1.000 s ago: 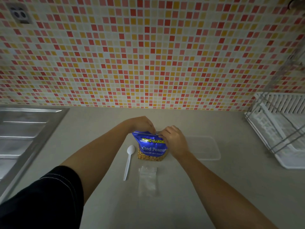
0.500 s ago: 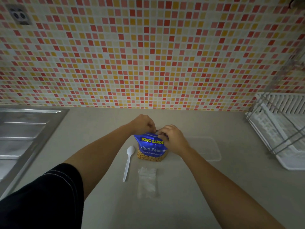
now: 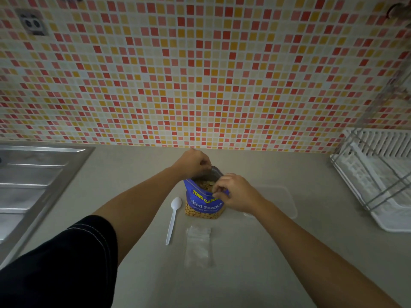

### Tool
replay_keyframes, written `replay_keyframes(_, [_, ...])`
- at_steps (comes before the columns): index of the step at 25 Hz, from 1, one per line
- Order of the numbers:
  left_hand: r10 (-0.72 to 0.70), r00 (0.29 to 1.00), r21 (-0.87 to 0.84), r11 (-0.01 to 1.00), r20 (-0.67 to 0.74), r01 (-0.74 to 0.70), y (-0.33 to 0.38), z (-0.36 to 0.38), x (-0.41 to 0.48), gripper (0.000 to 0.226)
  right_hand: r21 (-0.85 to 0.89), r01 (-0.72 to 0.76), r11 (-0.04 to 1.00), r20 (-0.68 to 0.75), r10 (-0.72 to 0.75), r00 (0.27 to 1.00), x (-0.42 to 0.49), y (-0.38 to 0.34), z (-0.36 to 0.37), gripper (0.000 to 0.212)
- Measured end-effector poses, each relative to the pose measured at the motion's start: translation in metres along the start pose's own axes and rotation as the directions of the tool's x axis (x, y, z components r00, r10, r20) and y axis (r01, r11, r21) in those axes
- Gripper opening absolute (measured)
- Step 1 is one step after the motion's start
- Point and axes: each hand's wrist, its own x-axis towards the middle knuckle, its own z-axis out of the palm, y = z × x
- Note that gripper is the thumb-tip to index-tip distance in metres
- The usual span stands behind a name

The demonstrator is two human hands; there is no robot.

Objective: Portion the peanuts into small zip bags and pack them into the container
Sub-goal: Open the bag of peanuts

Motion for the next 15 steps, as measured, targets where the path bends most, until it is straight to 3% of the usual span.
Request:
replay_keyframes(4, [-0.021,1.0,0.045,0.999,-0.012,0.022,0.001,-0.002,0.004,0.025,-0.043,0.078,0.996,0.066,-0.075,0.995,-0.005,-0.007,-0.008,0.006])
replay_keyframes(7, [-0.035,0.999,-0.077,0.996,0.011,0.036,0.002,-0.004,-0.002,0.025,-0.069,0.104,0.992,0.05,-0.101,0.994,-0.006,-0.009,-0.015,0.009])
replay_keyframes(9, [0.0,1.0,-0.145,0.989,0.026,0.003,0.001,-0.007,-0.01,0.022,-0.03,0.02,0.999,-0.073,-0.022,0.997,-0.002,-0.007,-0.016,0.014])
replay_keyframes(11, [-0.016,0.996,-0.042,0.999,0.085,0.02,0.0,-0.011,-0.016,0.02,0.014,-0.147,0.989,-0.122,0.148,0.981,0.006,-0.002,-0.018,0.019])
replay_keyframes(13, [-0.133,0.975,0.034,0.991,0.177,0.129,0.003,-0.013,-0.023,0.028,0.016,-0.302,0.953,0.066,0.3,0.952,0.014,-0.001,-0.022,0.028])
replay_keyframes(15, [-0.212,0.945,-0.037,0.973,0.248,0.228,0.002,-0.014,-0.027,0.037,0.05,-0.399,0.915,0.233,0.378,0.896,0.018,-0.004,-0.028,0.037])
